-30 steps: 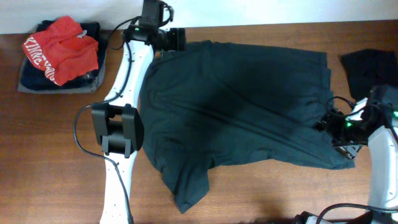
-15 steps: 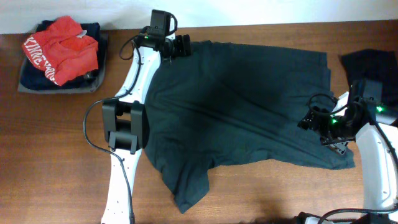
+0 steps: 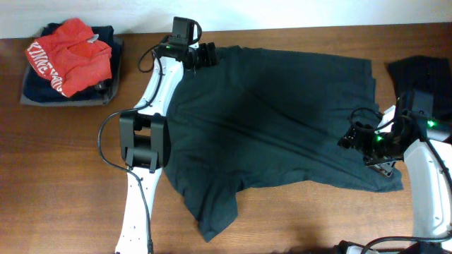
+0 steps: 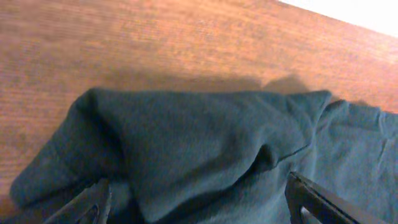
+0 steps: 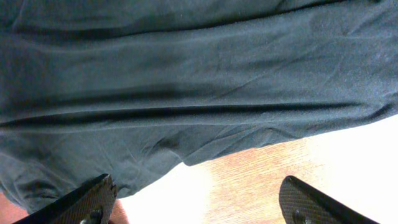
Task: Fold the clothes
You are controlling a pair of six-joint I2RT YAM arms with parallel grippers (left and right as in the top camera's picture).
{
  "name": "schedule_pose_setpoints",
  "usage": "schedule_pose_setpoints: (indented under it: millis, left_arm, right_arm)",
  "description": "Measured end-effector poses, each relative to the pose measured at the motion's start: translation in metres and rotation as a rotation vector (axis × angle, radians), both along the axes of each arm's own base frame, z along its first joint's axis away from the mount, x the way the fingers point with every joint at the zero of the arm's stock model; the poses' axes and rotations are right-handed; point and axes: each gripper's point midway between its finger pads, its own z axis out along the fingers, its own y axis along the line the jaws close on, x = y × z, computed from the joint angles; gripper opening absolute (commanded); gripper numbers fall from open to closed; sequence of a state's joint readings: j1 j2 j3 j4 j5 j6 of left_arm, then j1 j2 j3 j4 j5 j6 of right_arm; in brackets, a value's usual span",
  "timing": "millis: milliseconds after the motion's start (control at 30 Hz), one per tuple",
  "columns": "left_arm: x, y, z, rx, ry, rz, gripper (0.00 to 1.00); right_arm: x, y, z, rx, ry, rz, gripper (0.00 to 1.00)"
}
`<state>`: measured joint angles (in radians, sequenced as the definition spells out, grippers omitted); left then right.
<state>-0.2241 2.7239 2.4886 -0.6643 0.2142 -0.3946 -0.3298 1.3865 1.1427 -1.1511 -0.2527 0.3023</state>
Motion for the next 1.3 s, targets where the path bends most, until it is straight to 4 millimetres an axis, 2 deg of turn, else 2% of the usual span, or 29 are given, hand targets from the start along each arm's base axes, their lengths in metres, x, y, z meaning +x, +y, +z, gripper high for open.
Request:
schedule_pose_setpoints:
  millis: [133,167,400,567,667,967,1033,1233,1300]
  left_arm:
    - [0.004,-0.001,0.003,-0.005,-0.020,0.000,0.89]
    - [0.004,-0.001,0.003,-0.005,-0.023,0.000,0.83]
    - [0.008,-0.006,0.008,-0.035,-0.043,-0.006,0.73]
    - [0.007,-0.008,0.001,-0.043,-0.032,-0.011,0.67]
    - [0.006,-0.008,-0.007,-0.043,-0.018,-0.014,0.66]
    - [0.006,-0.006,-0.007,-0.048,-0.015,-0.014,0.66]
    - [0.006,-0.006,-0.007,-0.048,-0.015,-0.013,0.59]
    - [0.007,-0.001,-0.011,-0.045,-0.008,-0.004,0.24]
    - [0.007,0.002,-0.012,-0.048,-0.004,0.003,0.17]
  right_arm:
    - [0.000,0.000,0.000,0.000,0.001,0.001,0.88]
    - [0.000,0.000,0.000,0.000,0.001,0.001,0.88]
    - [-0.001,0.000,0.000,0.002,0.005,0.000,0.88]
    - [-0.002,0.001,0.000,0.003,0.009,0.000,0.88]
    - [-0.002,0.001,0.000,0.003,0.009,0.001,0.88]
    - [-0.005,0.002,-0.001,0.007,0.022,0.000,0.87]
    - [-0.005,0.002,-0.001,0.007,0.022,0.000,0.87]
    - [-0.005,0.002,-0.001,0.007,0.022,0.001,0.87]
    - [-0.005,0.001,-0.001,0.005,0.023,0.000,0.87]
